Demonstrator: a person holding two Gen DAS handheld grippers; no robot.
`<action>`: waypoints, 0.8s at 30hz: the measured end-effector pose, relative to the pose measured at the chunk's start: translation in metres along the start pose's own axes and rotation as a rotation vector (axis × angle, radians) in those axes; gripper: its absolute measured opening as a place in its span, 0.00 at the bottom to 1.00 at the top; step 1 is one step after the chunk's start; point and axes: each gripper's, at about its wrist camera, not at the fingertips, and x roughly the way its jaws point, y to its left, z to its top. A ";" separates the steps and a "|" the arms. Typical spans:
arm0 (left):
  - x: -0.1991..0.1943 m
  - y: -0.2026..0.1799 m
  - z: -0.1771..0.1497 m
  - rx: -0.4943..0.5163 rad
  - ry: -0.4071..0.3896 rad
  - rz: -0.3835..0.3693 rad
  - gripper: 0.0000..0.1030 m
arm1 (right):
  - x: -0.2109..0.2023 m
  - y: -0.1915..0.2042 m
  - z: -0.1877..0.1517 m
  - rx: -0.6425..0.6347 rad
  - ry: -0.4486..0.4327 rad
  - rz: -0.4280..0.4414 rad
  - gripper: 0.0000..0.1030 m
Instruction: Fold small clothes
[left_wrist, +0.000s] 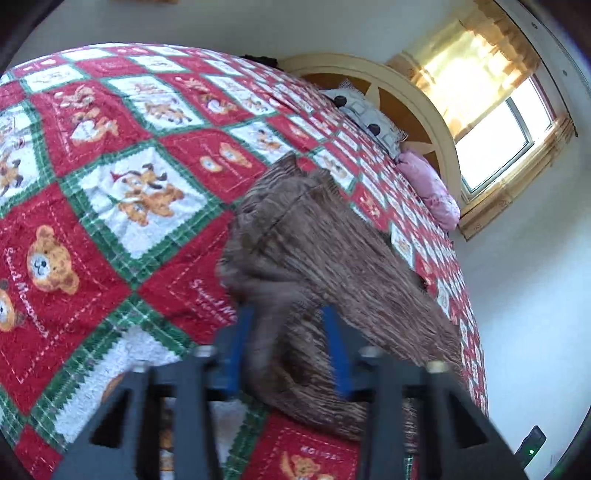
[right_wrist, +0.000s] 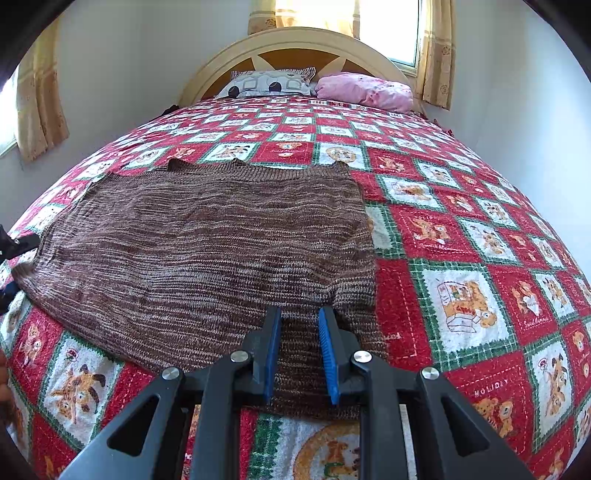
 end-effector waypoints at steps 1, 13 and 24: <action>-0.001 0.001 0.000 0.014 -0.006 0.005 0.19 | 0.000 0.000 0.000 0.000 0.000 0.000 0.21; -0.022 -0.016 -0.011 0.177 -0.104 -0.071 0.09 | -0.036 0.056 0.039 -0.094 -0.096 0.184 0.42; -0.018 -0.006 -0.007 0.123 -0.101 -0.142 0.09 | 0.061 0.185 0.141 -0.059 0.243 0.636 0.64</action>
